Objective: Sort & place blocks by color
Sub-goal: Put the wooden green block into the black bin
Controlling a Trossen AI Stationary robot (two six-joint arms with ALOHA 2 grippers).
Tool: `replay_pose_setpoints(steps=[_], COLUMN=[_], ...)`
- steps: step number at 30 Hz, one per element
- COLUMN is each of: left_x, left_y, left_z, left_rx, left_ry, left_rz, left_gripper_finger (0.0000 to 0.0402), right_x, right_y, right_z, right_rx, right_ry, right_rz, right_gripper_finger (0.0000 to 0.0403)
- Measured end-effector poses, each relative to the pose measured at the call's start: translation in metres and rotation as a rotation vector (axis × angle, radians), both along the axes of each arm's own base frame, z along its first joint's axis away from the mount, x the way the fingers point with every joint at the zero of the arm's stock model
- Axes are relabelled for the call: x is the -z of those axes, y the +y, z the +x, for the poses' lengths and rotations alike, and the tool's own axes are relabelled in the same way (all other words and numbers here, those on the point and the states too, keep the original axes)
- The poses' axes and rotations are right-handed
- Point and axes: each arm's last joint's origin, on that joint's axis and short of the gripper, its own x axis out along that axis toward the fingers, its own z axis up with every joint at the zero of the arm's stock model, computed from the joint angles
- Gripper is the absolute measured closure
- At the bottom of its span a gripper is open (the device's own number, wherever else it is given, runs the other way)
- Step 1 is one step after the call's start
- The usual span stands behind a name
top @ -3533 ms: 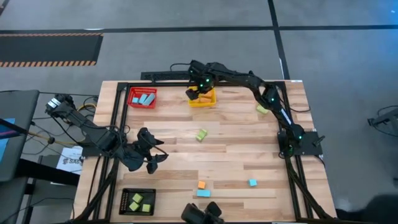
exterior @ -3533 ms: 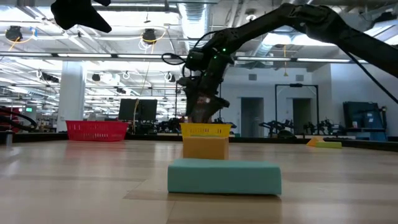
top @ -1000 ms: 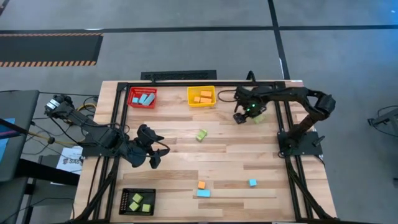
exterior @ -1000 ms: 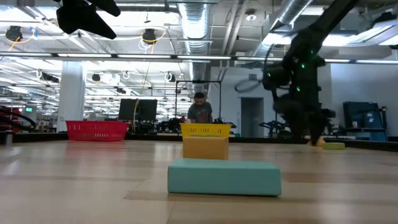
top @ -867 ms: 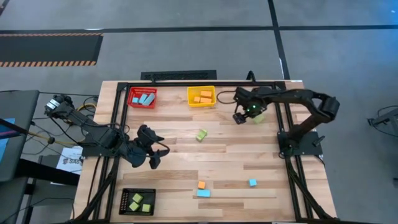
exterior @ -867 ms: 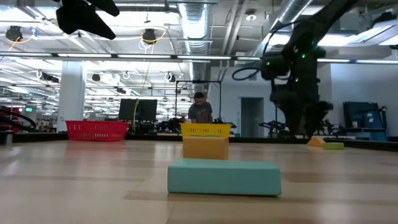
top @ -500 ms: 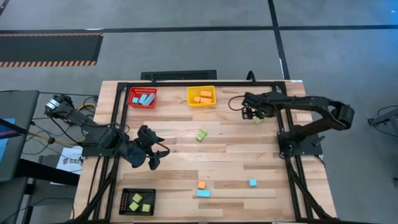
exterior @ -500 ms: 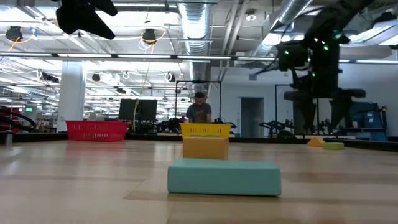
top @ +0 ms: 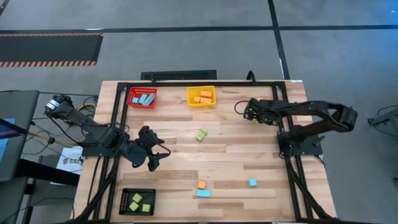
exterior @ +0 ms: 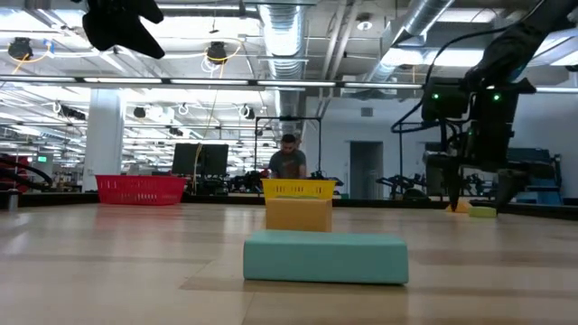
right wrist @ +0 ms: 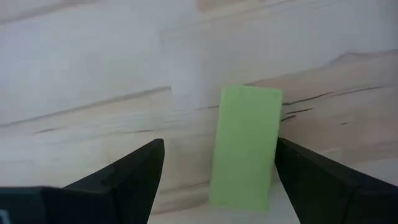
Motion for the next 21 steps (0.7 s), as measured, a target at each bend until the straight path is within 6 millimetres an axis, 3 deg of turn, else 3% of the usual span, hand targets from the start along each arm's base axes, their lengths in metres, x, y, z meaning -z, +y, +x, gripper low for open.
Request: replay_pose_setpoints(steps=[6,10,13,15,17,21], left_x=[0.000,0.000,0.001,0.003,0.005,0.011], left_y=[0.000,0.000,-0.001,-0.001,-0.002,-0.004], left_z=[0.000,0.000,0.000,-0.002,-0.005,-0.019], left_rx=[0.006,0.012,0.035,0.051,0.068,0.084], left_ry=[0.004,0.007,0.025,0.053,0.090,0.210], left_rz=[-0.003,-0.007,-0.025,-0.031,-0.040,-0.063], left_gripper_finger=[0.0123,0.0123,0.0123,0.0123,0.0123,0.0123], right_x=[0.011,0.013,0.010,0.005,-0.003,-0.039], right_y=[0.001,0.009,0.017,0.025,0.036,0.065], right_z=[0.006,0.010,0.016,0.020,0.029,0.061], right_rx=[-0.058,-0.097,-0.147,-0.195,-0.293,-0.546], right_ry=[0.074,0.112,0.088,0.050,-0.021,-0.263], right_rz=[0.007,-0.032,-0.077,-0.098,-0.112,-0.259], right_gripper_finger=[0.0106,0.0182,0.0265,0.0298,0.0298,0.0298])
